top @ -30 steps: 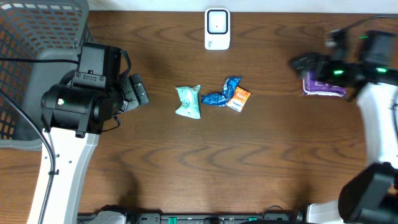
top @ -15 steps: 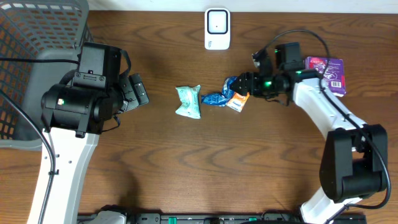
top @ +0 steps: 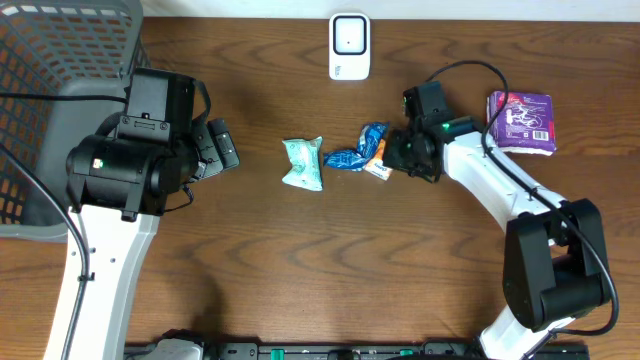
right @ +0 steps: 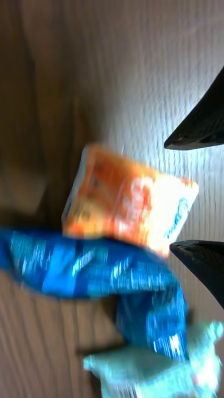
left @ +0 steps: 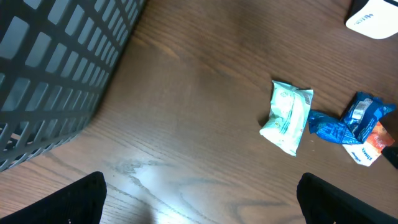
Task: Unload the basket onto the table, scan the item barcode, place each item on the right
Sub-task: 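Grasp the mint-green wipes pack with the right gripper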
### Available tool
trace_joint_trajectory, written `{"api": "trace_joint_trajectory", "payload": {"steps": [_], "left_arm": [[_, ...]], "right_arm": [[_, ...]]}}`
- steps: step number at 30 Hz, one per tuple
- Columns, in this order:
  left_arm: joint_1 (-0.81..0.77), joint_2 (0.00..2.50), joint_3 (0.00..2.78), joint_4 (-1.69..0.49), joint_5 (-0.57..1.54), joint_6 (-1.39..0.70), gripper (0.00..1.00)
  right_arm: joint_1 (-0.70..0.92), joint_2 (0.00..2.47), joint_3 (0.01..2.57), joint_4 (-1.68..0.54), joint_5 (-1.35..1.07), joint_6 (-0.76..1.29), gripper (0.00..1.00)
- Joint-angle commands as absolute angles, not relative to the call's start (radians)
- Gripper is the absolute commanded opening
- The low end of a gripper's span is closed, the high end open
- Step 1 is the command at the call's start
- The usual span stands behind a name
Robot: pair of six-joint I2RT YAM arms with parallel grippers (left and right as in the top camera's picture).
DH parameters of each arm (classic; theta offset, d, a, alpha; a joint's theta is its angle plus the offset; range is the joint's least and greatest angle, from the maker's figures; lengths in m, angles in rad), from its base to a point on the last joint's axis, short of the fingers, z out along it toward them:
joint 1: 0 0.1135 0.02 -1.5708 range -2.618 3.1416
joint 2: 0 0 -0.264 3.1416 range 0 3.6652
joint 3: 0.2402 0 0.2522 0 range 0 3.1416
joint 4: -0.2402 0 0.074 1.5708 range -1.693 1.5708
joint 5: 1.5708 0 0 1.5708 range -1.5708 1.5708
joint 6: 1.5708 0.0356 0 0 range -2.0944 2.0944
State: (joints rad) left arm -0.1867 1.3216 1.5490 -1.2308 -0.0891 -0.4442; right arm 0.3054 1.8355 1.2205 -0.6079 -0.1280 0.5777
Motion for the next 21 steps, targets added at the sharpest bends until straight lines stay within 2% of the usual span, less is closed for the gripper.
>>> {"api": "trace_joint_trajectory", "payload": {"steps": [1, 10, 17, 19, 21], "left_arm": [[-0.184, 1.314, 1.555, -1.234, -0.106, -0.438, 0.98], [-0.184, 1.314, 1.555, -1.234, -0.106, -0.438, 0.98], [-0.184, 1.314, 1.555, -1.234, -0.106, -0.438, 0.98], [-0.184, 1.314, 1.555, -1.234, -0.106, -0.438, 0.98], [-0.184, 1.314, 1.555, -1.234, -0.106, -0.438, 0.98]], "right_arm": [[0.313, 1.837, 1.18, -0.595, -0.065, 0.617, 0.42], [0.311, 1.837, 1.119, -0.536, -0.069, 0.611, 0.4], [0.311, 1.836, 1.194, -0.593, -0.099, 0.578, 0.28], [0.317, 1.836, 1.231, -0.631, -0.099, 0.578, 0.29], [0.324, 1.836, 1.271, -0.667, -0.099, 0.578, 0.35]]}}
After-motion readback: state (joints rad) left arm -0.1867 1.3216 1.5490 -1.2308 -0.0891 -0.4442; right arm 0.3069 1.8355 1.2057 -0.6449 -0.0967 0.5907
